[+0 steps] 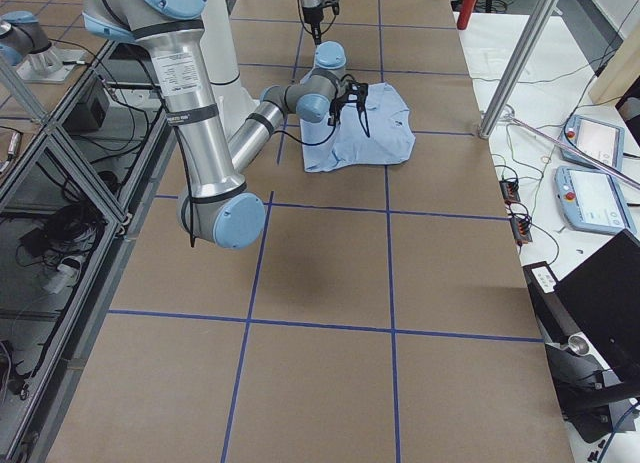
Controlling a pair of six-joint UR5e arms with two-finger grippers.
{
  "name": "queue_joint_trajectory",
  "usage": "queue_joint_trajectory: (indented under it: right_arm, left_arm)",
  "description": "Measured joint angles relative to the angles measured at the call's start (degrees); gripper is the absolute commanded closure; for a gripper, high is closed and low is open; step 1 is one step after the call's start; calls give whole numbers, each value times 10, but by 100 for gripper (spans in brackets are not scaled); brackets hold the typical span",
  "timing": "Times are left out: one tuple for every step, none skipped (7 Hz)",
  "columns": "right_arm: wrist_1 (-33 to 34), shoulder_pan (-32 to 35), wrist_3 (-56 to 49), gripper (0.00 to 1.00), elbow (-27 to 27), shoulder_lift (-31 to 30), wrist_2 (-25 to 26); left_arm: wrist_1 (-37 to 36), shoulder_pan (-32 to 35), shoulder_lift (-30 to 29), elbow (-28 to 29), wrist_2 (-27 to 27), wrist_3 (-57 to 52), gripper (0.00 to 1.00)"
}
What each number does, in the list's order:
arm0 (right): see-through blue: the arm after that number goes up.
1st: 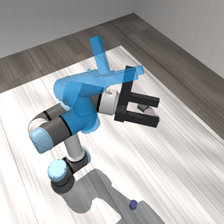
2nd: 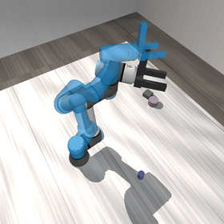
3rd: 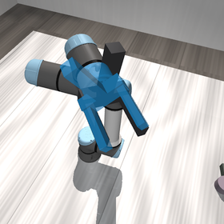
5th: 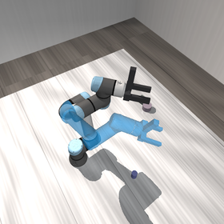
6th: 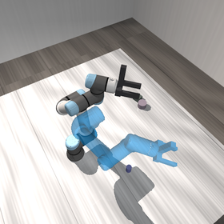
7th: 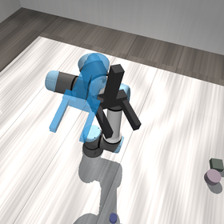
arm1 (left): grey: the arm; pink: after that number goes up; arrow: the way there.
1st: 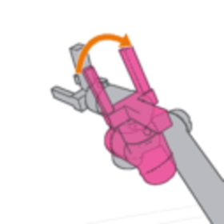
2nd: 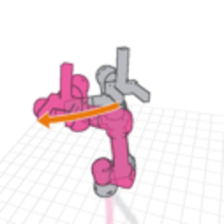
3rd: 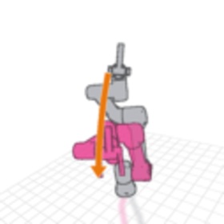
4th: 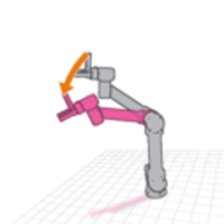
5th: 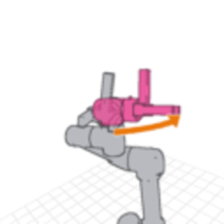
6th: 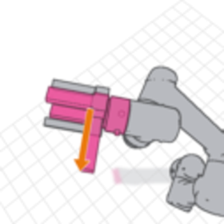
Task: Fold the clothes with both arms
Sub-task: 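Lift the hem with both grippers and fold it toward the collar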
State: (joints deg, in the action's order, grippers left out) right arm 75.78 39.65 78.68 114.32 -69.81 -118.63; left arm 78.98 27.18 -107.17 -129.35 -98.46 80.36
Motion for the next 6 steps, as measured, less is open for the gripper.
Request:
queue_joint_trajectory:
  right_arm:
    - [0,15,-17,100,-16,14,0]
    - [1,25,-25,100,-36,30,0]
    - [1,31,-28,100,-65,52,0]
    - [1,39,-29,100,-96,75,-1]
    - [0,50,-29,100,-129,99,-1]
    - [0,60,-29,100,-161,121,-2]
  left_arm:
    - [1,22,-16,28,0,-16,100]
    - [2,46,-26,50,0,-37,100]
    - [4,70,-41,79,0,-58,100]
    - [8,92,-60,112,0,-73,100]
    - [24,110,-74,146,0,-81,100]
    - [55,121,-80,183,1,-83,100]
